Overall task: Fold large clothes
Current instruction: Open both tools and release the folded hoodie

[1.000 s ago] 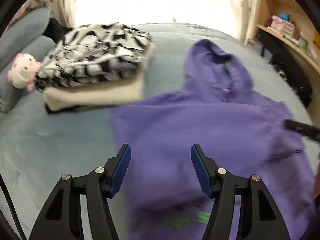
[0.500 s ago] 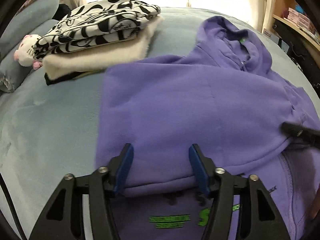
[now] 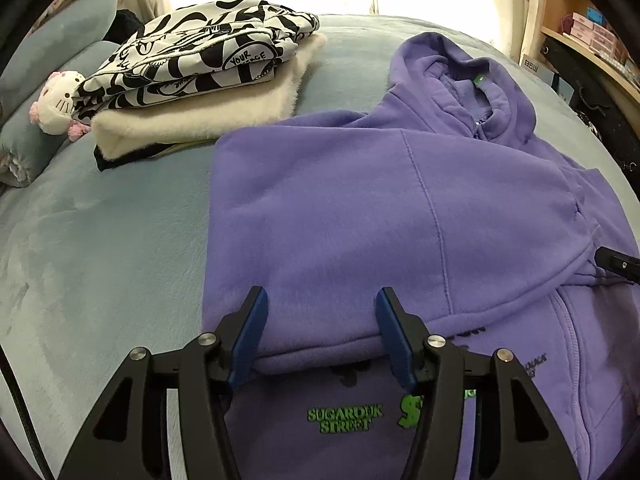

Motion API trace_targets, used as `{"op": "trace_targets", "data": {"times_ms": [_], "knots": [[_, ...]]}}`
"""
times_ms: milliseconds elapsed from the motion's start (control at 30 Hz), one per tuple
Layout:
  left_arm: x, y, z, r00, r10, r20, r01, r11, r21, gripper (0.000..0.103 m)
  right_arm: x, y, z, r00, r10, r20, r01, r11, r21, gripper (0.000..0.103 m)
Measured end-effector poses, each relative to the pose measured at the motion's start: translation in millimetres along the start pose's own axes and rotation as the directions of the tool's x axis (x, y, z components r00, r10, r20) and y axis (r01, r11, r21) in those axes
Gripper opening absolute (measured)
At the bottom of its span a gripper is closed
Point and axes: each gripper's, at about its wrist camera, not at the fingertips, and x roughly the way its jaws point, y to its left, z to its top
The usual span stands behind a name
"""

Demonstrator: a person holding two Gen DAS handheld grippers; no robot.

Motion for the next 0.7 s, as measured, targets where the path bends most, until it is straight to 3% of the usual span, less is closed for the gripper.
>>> {"op": "trace_targets", "data": {"times_ms": [200,700], "knots": [[-25,-3,-6,1.0,-0.008,0.007,0.008,1.0,-0.014,0.064,-23,5,-12,0.999,0.026,0.022,-0.027,0.999,0.022,0.018],[-117,-8,-36,0.994,-0.072,0.076,0.077,0.996,-0.054,0.064,-100,37,-53,0.994,0.045,0.104,-0.045,0.999,-0.006,0.018]]}}
